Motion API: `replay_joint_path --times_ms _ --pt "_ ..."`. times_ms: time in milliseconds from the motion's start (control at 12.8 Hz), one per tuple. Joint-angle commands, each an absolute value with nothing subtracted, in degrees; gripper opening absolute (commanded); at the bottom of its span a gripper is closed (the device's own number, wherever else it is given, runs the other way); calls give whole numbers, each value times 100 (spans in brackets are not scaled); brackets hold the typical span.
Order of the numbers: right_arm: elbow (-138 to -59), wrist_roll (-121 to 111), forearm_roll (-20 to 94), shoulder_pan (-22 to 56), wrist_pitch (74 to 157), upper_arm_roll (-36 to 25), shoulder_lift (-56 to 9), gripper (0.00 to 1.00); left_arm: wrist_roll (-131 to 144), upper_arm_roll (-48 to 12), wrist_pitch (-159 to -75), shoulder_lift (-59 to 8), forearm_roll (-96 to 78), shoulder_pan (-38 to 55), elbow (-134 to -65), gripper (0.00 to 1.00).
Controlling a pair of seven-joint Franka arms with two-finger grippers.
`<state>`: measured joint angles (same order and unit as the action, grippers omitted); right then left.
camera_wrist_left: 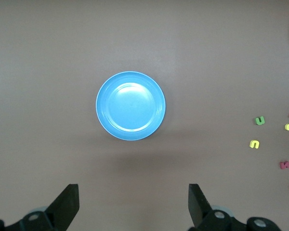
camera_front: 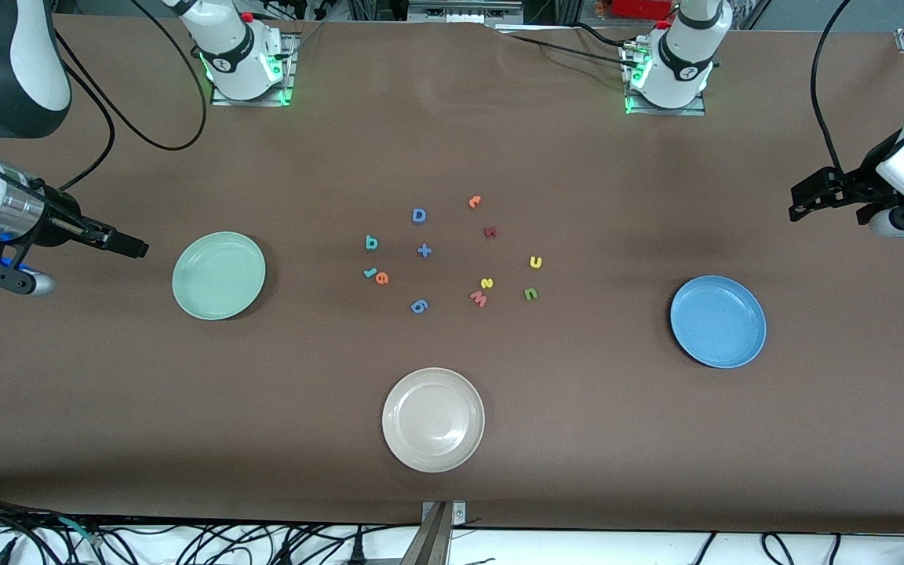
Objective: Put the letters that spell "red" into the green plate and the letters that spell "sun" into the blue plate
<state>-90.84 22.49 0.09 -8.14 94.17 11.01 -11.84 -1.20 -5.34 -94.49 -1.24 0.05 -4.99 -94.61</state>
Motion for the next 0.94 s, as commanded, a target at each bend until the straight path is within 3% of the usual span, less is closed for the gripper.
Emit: replay_joint_path --times_ms 0,859 --pt "-9132 2224 -70 -817 9396 1116 -1134 99 -202 -554 -9439 -114 -79 -527 -9457 100" --pt "-9035 2233 -88 -809 9272 1125 -1151 99 -185 -563 -9439 -123 -79 -475 -9457 100"
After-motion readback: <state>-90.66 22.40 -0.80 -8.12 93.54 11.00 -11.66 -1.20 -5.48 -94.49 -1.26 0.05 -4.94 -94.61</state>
